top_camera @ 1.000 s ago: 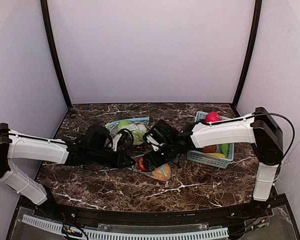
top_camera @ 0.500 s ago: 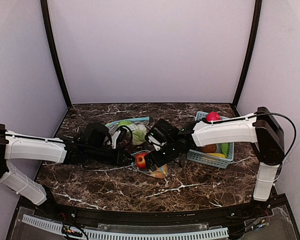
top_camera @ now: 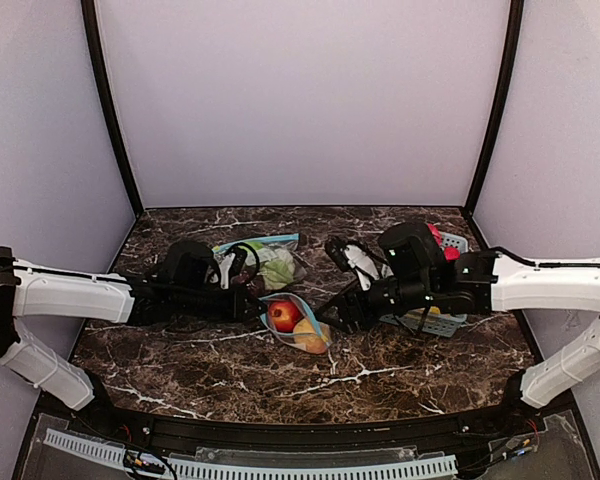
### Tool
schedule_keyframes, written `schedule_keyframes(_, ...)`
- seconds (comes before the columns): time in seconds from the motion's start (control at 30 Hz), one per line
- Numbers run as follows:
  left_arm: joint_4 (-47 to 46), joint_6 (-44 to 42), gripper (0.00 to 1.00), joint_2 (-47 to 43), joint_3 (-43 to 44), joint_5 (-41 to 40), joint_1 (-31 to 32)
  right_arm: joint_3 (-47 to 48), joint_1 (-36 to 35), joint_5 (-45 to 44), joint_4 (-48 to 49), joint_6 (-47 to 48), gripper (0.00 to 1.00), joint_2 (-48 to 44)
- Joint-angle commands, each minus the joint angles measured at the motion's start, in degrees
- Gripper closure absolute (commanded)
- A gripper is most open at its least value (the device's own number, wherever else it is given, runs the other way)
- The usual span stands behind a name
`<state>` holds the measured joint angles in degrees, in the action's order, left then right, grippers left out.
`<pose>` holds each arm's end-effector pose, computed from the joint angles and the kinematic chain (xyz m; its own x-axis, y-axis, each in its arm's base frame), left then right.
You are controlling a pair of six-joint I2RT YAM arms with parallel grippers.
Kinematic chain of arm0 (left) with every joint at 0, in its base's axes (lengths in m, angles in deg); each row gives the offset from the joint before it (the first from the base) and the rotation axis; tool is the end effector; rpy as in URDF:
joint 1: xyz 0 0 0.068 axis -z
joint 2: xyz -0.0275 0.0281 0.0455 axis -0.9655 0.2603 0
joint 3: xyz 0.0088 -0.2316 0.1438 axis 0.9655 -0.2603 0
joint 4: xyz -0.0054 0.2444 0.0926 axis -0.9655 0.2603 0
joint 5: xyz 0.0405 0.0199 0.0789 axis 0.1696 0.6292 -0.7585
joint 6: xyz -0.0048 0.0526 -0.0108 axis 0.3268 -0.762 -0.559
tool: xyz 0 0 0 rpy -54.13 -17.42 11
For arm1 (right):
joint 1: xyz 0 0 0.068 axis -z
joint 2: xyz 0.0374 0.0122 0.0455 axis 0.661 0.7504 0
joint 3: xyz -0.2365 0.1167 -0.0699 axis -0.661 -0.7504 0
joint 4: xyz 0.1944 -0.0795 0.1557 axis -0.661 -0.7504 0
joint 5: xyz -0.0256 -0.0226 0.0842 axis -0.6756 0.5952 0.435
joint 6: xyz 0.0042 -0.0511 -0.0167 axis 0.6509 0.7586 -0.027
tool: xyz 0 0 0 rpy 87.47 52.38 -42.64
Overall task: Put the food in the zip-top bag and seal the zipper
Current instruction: Adjust the fake fruit in the zipper food storage bag, then hold the zipper from the zipper food storage bag.
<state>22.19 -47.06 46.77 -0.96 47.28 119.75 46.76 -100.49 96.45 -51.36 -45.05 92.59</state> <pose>0.2013 -0.2143 0.2091 -0.8144 -0.0650 -0.5766 0.4250 0.6096 -0.6691 0.1513 0.2628 0.2777 -0.5531 -0.3148 -0.7714 -0.7755 0.5328 0.3386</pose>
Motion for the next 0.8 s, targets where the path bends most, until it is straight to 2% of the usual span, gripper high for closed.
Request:
schedule_keyframes(0.0, -0.8, 0.6, 0.99, 0.1, 0.4, -0.4, -0.2, -8.9, -1.2, 1.4, 7.2, 0.9, 0.44, -2.6)
schedule_keyframes(0.23, -1.2, 0.8, 0.99, 0.1, 0.2, -0.3, -0.2, -12.3, -4.1, -3.1, 8.9, -0.9, 0.59, -0.3)
schedule_keyframes(0.53, -0.9, 0.6, 0.99, 0.2, 0.4, 0.2, -0.2, -10.8, -5.4, -6.2, 8.9, -1.6, 0.75, 4.4)
schedule_keyframes(0.77, -0.8, 0.5, 0.99, 0.0, 0.4, 0.1, -0.2, -10.5, -5.6, -7.8, 8.7, -1.9, 0.8, 5.4)
